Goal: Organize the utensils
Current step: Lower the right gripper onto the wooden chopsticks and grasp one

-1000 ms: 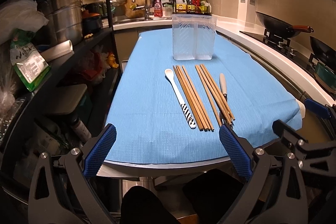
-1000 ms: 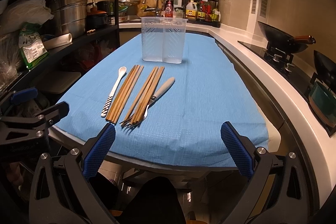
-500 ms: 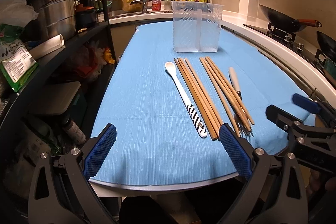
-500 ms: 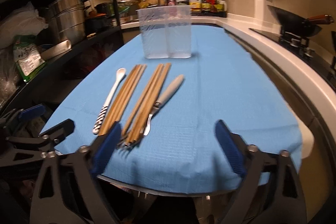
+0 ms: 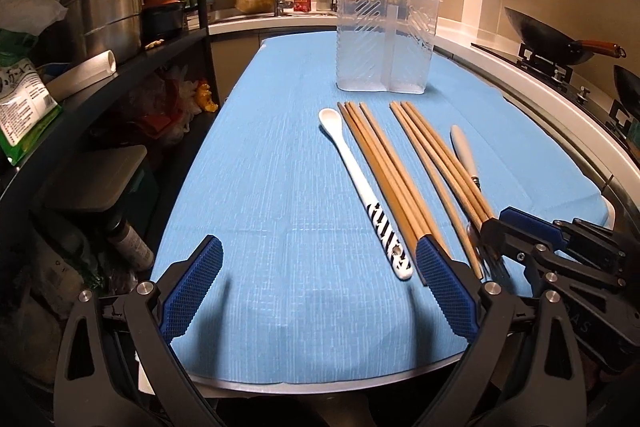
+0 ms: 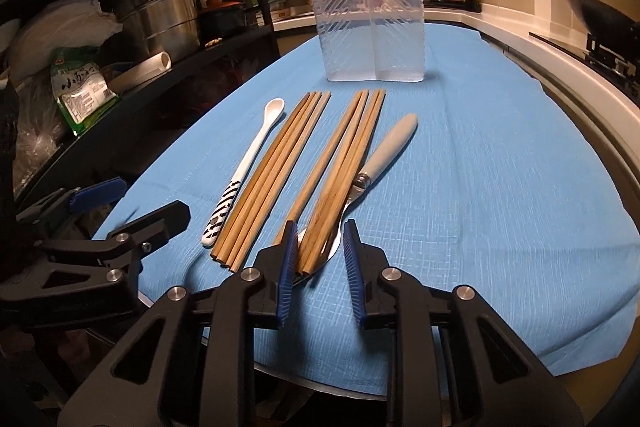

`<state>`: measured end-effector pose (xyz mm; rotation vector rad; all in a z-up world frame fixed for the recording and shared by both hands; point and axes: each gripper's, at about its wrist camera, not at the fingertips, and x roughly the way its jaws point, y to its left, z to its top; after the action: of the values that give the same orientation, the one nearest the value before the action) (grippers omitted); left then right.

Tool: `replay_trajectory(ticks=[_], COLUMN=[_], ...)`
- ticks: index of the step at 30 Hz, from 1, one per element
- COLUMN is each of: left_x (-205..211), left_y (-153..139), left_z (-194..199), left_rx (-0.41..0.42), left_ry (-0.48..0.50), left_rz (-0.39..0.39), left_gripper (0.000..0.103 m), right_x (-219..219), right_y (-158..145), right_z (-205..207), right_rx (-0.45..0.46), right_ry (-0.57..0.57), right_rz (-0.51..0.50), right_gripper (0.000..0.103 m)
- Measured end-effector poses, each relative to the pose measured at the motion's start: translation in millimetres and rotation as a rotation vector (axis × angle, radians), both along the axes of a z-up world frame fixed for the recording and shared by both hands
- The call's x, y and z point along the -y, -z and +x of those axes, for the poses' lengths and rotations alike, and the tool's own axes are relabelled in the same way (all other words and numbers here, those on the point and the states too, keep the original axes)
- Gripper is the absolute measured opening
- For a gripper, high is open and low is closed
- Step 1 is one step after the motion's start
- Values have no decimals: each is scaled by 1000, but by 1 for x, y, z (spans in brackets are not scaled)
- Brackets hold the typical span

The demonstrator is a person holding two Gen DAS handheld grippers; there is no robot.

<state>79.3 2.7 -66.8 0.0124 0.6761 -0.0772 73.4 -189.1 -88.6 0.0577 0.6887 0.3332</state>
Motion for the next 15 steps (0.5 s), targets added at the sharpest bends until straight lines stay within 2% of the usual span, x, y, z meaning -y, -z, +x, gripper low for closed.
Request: replay_trajectory(ticks=[3, 9, 13, 15], left_x=[7, 19, 18, 16], left_y=[2, 14, 15, 16], left_z=[4, 13, 14, 14], left_rx=[1, -28, -23, -17], left_ry=[17, 40, 46, 50], left_rz=[0, 29, 4, -8], left_gripper=[94, 91, 89, 84], right_x=[7, 9, 12, 14], right_y=[-1, 4, 3, 2], right_z=[-2, 1, 2, 1], right_rx=[2, -14, -13, -12], right_ry=[20, 26, 23, 19], right_rz=[16, -26, -11, 7], right_gripper=[24, 23, 10, 8])
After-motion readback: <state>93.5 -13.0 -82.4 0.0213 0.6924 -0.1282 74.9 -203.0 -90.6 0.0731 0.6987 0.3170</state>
